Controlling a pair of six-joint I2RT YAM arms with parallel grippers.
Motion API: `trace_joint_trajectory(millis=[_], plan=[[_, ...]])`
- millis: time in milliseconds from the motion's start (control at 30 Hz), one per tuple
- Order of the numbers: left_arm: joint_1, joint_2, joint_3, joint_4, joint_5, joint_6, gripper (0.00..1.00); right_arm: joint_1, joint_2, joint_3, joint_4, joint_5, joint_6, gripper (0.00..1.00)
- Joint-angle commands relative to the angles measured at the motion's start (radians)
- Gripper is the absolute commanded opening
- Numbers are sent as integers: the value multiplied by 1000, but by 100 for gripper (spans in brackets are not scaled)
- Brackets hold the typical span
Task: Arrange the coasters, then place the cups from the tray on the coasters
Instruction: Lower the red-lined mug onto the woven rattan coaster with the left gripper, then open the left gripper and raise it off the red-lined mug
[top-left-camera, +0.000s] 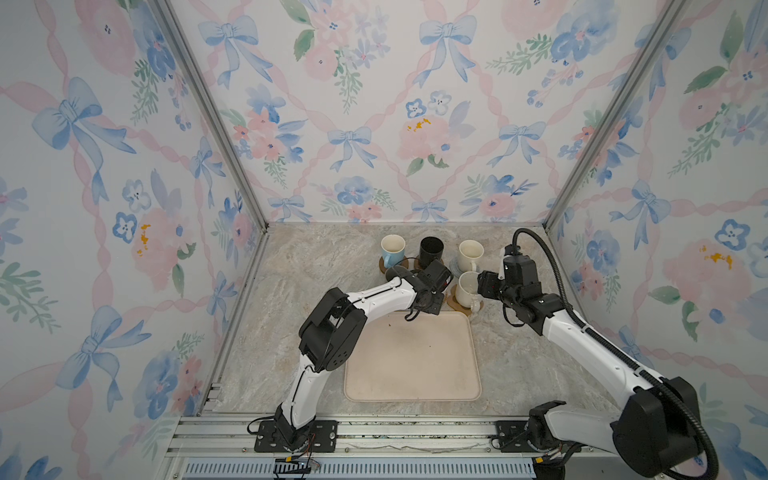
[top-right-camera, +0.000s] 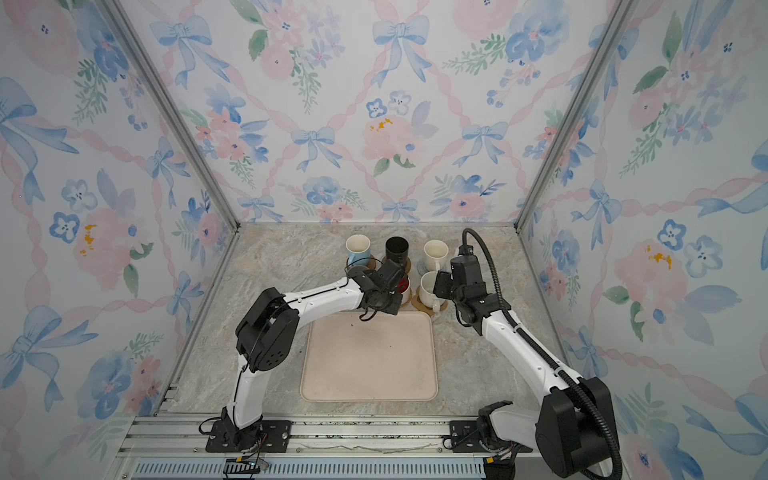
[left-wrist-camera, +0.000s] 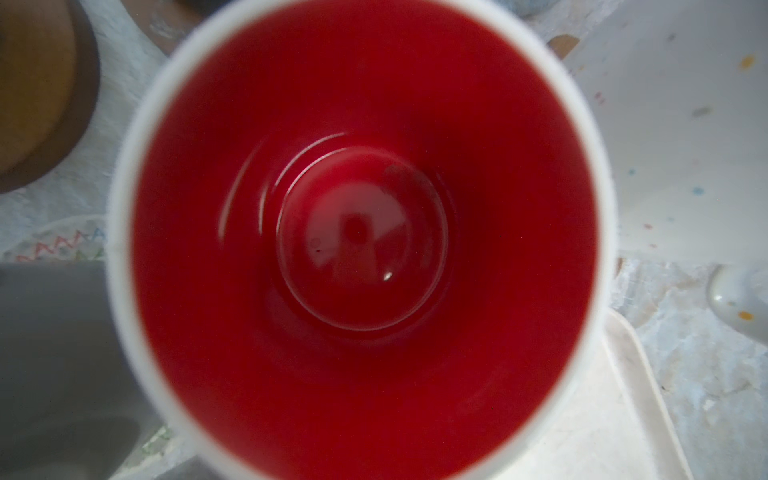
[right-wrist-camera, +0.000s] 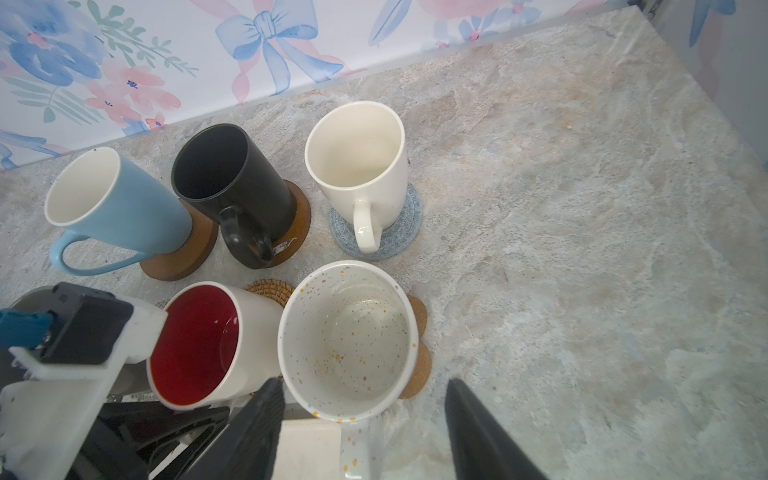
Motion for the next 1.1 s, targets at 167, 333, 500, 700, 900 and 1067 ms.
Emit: trace_joint_trajectory(millis=[167,333,500,700,900,1067], plan=[[6,-4,21,27,1,15,27,-15,-5,-17,6,-5,1,65],[6,-12,18,26,6,13,36,-17,-9,-21,6,-5,0,65],[6,-37,16,26,0,9,42,-21,-14,-21,4,-5,-1,65],[4,-102,11,26,-40,15,47,-36,-14,-3,-27,1,-23,66],[4,-194,-19,28,-118,37,51,-81,-31,26,-52,3,-68,68],[12,-280,-67,32,-232,61,61,-168,-26,39,-57,-40,-104,72]])
